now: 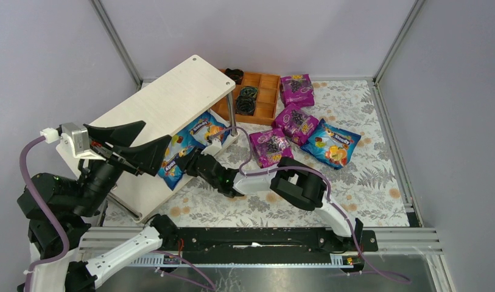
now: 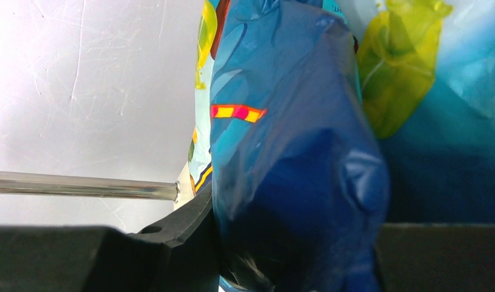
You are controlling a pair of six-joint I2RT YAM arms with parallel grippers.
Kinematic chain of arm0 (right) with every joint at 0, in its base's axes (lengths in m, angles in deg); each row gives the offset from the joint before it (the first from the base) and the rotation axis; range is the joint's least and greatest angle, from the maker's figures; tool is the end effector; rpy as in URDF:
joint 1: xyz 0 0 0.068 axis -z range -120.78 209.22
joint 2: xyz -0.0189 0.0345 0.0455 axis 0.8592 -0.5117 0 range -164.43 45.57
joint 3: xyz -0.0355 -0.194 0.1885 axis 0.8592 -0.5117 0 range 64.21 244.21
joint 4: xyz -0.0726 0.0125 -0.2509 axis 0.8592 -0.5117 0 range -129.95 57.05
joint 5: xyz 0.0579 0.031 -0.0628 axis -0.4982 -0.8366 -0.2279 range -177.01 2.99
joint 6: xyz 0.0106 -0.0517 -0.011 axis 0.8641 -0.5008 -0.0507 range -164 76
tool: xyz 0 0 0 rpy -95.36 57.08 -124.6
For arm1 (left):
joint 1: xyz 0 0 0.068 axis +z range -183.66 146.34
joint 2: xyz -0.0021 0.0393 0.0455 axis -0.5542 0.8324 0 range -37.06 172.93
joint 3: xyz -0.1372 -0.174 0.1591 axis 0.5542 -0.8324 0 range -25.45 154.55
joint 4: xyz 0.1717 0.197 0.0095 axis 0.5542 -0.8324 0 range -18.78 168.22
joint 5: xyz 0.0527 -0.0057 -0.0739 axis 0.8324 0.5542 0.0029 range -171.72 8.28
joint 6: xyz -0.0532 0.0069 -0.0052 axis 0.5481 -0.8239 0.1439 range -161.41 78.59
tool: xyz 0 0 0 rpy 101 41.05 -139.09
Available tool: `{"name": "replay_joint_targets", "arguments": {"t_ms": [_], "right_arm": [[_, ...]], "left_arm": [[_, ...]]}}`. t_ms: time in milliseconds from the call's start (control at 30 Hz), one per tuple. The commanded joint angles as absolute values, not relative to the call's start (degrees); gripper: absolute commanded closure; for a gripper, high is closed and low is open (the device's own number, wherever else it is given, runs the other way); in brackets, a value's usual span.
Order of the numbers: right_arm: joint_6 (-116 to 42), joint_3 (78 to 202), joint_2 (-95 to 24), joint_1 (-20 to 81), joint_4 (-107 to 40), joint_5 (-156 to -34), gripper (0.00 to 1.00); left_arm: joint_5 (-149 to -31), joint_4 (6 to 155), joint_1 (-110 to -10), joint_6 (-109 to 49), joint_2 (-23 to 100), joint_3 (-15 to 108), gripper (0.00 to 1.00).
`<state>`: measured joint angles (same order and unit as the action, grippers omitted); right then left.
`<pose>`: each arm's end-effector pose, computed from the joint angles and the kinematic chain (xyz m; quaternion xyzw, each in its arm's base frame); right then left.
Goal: Place and organize the candy bags onto the shelf
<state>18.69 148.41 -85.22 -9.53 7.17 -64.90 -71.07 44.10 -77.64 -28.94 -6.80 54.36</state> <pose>0.1976 0.4711 0.1646 0.0889 0.7378 0.5371 0.3992 0.0120 -0.0025 0.5010 0.0927 0.6006 -0.3251 0.7246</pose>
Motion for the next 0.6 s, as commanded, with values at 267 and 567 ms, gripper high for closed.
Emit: {"name": "replay_joint_targets", "arguments": {"t_ms": [267, 567], "right_arm": [[16.9, 147.1, -78.5, -10.6, 0.7, -61.6, 0.26], [14.1, 133.9, -63.0, -10.5, -5.5, -65.3, 0.11]], "left_arm": [[-71.9, 46.5, -77.8, -29.7, -3.7, 55.3, 0.01], [-73.4, 51.2, -77.8, -29.6, -1.5, 55.5, 0.01]]}}
